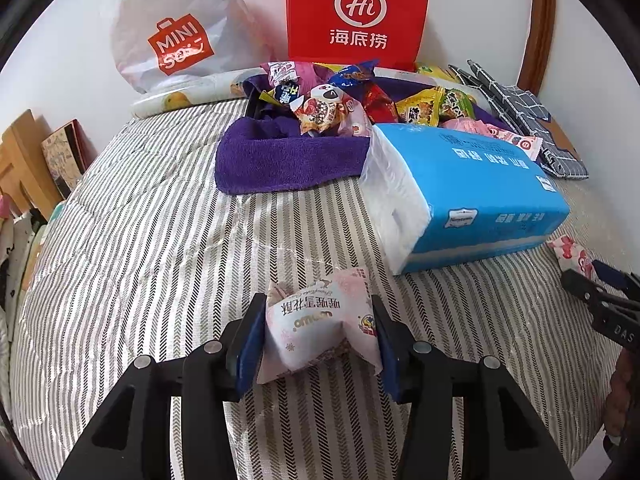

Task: Organize snacks
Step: 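Lift both packets with both grippers and carry them toward the purple towel, then carry the strawberry packet and pink packet with both grippers over the towel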

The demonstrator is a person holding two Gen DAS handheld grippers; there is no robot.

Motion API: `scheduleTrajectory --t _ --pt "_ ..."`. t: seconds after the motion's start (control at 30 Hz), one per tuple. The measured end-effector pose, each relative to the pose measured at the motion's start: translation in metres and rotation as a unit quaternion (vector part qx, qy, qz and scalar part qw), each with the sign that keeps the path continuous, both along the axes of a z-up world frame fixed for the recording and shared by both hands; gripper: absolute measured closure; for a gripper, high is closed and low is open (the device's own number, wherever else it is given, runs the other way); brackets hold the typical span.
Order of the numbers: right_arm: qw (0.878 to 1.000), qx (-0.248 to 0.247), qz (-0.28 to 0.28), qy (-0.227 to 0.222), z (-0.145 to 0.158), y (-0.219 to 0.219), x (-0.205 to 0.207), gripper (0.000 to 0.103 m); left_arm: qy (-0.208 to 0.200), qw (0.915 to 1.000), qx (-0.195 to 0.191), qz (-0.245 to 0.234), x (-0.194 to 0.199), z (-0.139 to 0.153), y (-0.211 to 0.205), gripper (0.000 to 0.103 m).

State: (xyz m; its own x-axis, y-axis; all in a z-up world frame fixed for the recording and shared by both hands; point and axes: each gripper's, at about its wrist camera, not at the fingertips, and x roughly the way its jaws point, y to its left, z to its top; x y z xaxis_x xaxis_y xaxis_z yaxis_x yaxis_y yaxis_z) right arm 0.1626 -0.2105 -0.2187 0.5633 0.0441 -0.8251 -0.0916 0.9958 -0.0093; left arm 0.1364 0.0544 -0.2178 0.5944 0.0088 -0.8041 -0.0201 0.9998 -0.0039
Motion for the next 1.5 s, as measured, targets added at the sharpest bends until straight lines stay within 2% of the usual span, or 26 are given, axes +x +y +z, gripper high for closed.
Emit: scheduleTrajectory --t 0.27,0.33,0.37,0.57,1.0,1.5 --pt "1.000 0.020 -0.006 -0.004 0.000 -0.005 0.003 0.023 0.012 0.9998 -0.018 0.000 0.005 0.002 0.005 0.058" --pt "1.000 0.011 0.000 -0.003 -0.002 -0.001 0.006 0.032 0.014 0.9997 -0.019 0.002 0.004 0.003 0.005 0.059" --pt "1.000 0.004 0.006 -0.007 -0.001 0.002 0.006 0.041 0.014 0.9997 -0.020 0.004 0.005 0.003 0.006 0.061" --pt "1.000 0.020 -0.001 -0.005 0.002 0.000 0.004 0.043 0.025 0.9985 -0.048 0.009 0.004 0.007 0.015 0.062" --pt "0.999 0.041 0.002 -0.006 0.006 0.001 -0.018 0.043 0.031 0.9983 -0.047 0.011 -0.011 0.012 0.015 0.062" --pt "0.998 0.047 0.013 -0.049 0.048 0.011 -0.046 0.043 0.002 0.9981 -0.062 0.002 -0.034 0.045 0.009 0.062"
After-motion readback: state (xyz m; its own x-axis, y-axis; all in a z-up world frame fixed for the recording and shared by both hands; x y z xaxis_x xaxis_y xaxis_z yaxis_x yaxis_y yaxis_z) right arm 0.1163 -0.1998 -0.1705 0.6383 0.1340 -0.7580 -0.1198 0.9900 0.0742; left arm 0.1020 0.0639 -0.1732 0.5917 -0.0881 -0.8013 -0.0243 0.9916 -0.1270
